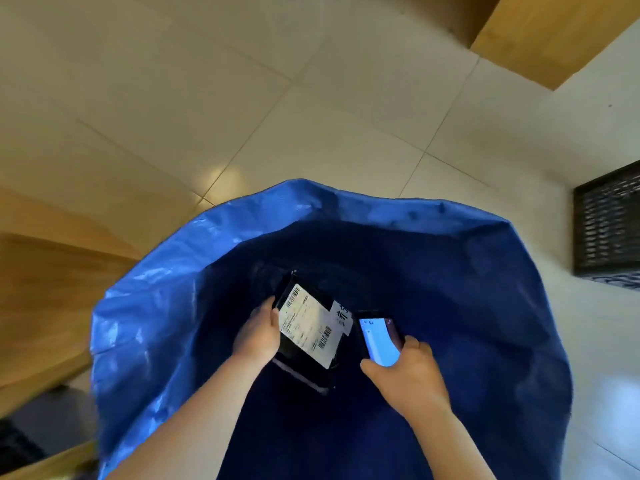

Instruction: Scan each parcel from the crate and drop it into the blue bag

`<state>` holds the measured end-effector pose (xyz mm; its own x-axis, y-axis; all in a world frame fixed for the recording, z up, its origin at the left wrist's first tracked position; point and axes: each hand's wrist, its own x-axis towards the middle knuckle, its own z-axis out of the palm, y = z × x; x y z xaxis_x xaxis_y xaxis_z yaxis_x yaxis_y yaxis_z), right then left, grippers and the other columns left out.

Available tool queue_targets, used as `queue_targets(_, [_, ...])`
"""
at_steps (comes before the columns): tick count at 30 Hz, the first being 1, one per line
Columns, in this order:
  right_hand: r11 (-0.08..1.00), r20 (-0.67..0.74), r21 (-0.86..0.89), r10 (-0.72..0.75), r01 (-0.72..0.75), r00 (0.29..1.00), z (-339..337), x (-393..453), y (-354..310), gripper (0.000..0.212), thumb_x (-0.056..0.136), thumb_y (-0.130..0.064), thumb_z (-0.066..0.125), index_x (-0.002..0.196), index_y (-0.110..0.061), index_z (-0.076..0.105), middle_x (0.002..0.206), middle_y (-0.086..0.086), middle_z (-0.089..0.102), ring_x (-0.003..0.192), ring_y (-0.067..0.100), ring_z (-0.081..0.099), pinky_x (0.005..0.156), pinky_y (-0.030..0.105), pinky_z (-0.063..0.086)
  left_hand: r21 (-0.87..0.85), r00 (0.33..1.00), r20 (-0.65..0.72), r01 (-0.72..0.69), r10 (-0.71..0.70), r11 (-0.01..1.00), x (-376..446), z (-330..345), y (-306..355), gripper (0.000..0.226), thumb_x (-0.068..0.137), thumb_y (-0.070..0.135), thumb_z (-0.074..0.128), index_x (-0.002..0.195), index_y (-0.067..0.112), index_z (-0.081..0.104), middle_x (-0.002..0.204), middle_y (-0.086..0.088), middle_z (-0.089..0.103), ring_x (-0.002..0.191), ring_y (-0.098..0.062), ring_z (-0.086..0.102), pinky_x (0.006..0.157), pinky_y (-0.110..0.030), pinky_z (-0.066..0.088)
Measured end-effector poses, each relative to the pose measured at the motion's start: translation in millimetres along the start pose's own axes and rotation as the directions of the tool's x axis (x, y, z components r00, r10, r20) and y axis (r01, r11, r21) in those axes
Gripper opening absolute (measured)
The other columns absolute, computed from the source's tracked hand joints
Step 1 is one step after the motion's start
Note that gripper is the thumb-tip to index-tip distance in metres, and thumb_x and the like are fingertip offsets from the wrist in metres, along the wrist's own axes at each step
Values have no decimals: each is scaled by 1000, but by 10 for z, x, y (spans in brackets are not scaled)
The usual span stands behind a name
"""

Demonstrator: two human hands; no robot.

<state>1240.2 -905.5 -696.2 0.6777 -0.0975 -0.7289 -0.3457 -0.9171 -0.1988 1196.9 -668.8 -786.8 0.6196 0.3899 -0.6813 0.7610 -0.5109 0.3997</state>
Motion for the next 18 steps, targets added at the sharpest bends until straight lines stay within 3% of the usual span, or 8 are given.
queue_targets(5, [995, -51, 97, 13, -8, 999, 431, 644, 40, 67, 75, -47, 74, 125, -10, 50, 103, 2, 44, 94, 22, 54, 75, 35, 53, -87, 999, -10, 46, -47, 995, 958, 598, -156, 46, 107, 31, 29, 152, 21, 33, 150, -9, 46, 134, -29, 45, 107, -31, 35])
queue_targets(12, [993, -49, 120, 6, 0, 999, 785, 1186, 162, 69, 73, -47, 74, 131, -14, 56, 107, 8, 58, 100, 29, 59, 78, 39, 56, -174, 992, 72, 112, -101, 978, 1500, 1208, -317, 46, 108, 28, 25, 153, 20, 31, 151, -8, 42, 134, -28, 44, 100, -26, 35])
queue_targets(14, [993, -56, 119, 15, -9, 998, 822, 1221, 208, 69, 72, -49, 73, 131, -18, 54, 109, 6, 56, 96, 24, 58, 76, 35, 54, -104, 987, 133, 106, -92, 989, 1553, 1266, -364, 50, 107, 36, 26, 156, 26, 20, 156, -7, 34, 138, -29, 39, 107, -32, 35])
queue_targets(18, [1000, -52, 18, -22, 23, 998, 783, 1151, 249, 78, 74, -50, 71, 143, -25, 45, 113, 6, 51, 101, 23, 54, 78, 32, 51, 279, 986, 158, 7, -54, 960, 1491, 1126, -393, 60, 105, 41, 25, 157, 19, 6, 165, -5, 10, 150, -27, 11, 121, -42, 15])
